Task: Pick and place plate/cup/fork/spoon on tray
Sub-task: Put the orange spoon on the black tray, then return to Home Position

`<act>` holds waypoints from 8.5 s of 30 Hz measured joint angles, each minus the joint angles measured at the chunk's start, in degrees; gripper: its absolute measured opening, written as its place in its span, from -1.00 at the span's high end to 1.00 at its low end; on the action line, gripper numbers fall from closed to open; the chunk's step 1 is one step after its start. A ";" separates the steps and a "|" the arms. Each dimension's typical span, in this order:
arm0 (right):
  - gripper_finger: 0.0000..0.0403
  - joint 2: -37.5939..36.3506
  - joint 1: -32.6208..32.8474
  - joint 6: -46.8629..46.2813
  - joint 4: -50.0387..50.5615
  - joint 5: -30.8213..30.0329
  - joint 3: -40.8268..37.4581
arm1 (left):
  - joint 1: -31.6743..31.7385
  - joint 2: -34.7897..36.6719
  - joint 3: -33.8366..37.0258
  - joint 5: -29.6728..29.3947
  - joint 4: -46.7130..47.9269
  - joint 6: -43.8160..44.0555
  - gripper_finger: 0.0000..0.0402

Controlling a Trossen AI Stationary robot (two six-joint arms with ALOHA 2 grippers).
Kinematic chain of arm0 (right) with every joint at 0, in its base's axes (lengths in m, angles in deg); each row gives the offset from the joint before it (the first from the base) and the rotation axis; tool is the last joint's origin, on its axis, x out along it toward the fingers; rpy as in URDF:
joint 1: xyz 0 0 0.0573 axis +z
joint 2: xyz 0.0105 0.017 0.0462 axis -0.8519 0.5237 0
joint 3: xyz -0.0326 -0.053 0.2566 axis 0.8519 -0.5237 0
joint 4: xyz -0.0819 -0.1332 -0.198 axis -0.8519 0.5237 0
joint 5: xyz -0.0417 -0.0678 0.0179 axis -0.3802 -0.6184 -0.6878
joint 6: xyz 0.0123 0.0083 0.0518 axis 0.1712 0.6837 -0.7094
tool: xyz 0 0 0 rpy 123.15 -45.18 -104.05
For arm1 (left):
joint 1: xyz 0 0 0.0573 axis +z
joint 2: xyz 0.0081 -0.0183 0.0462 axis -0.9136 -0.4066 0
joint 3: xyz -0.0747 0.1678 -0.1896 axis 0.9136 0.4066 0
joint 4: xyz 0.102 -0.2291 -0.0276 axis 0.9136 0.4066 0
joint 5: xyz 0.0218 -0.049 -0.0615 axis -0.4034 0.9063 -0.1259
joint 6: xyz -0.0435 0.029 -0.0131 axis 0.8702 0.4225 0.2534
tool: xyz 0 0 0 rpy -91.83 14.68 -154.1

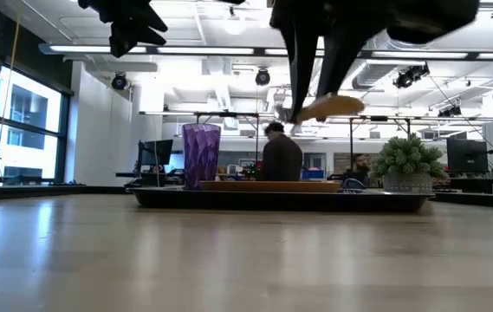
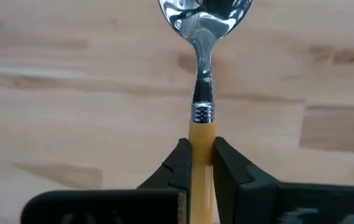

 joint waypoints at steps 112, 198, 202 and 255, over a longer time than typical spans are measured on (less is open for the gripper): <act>0.92 -21.95 -51.23 45.22 -19.70 12.45 -45.90 | 0.00 0.00 0.00 -3.91 -0.61 -4.02 0.45; 0.62 -43.35 -43.69 50.50 -35.02 2.20 -45.75 | 0.00 12.89 0.07 -3.87 -2.09 -8.68 0.45; 0.62 -46.53 -38.02 58.87 -47.16 -3.73 -45.75 | -0.02 18.03 0.09 -2.92 0.18 -10.66 0.45; 0.62 -68.99 -29.66 92.90 -66.90 5.56 -45.77 | -0.07 52.72 53.29 -7.26 -32.14 2.56 0.45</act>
